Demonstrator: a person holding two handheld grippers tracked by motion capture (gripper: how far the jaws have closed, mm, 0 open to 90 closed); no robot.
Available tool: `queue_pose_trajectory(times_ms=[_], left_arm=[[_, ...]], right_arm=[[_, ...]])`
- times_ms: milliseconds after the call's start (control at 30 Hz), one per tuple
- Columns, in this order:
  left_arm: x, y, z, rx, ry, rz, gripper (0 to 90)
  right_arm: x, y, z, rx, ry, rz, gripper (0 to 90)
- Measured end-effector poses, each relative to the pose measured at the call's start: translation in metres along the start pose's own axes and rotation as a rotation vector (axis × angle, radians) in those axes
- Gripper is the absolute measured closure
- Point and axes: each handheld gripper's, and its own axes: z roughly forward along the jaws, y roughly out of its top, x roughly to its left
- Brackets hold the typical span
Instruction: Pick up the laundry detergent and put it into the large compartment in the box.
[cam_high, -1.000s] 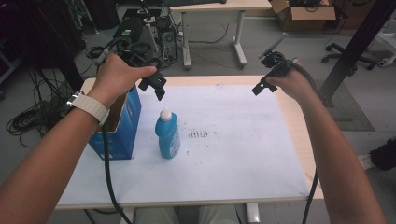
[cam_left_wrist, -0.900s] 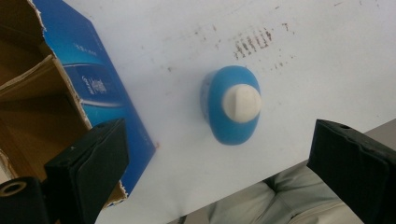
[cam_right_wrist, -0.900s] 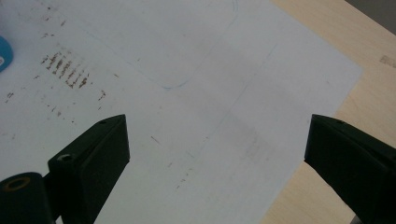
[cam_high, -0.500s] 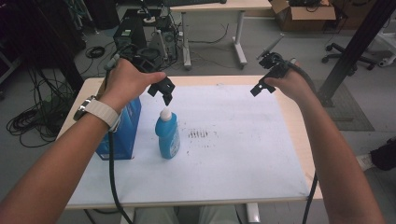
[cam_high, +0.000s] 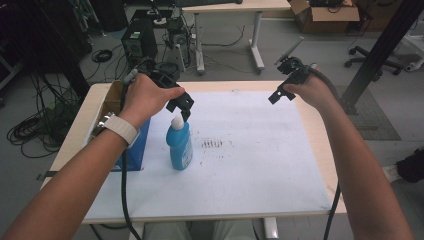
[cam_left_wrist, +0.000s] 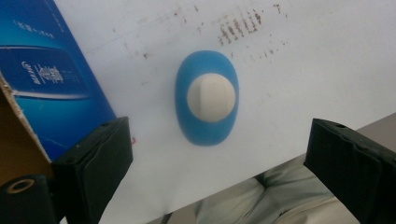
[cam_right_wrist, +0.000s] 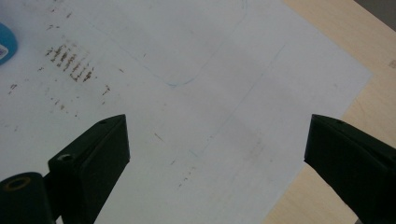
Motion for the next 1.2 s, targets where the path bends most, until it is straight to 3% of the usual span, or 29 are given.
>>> queue_pose_trajectory(times_ms=[100,567,1200], left_arm=[[0.0,0.0,0.01,0.011,0.005,-0.026,5.4],[-0.002,0.001,0.036,0.038,0.034,-0.046,6.0],[-0.001,0.002,0.061,0.056,0.017,-0.072,6.7]], right_arm=[[0.0,0.0,0.001,0.002,0.0,-0.002,6.6],[0.001,0.001,0.005,0.008,0.001,-0.014,6.9],[0.001,0.001,0.008,0.005,0.007,-0.016,7.0]])
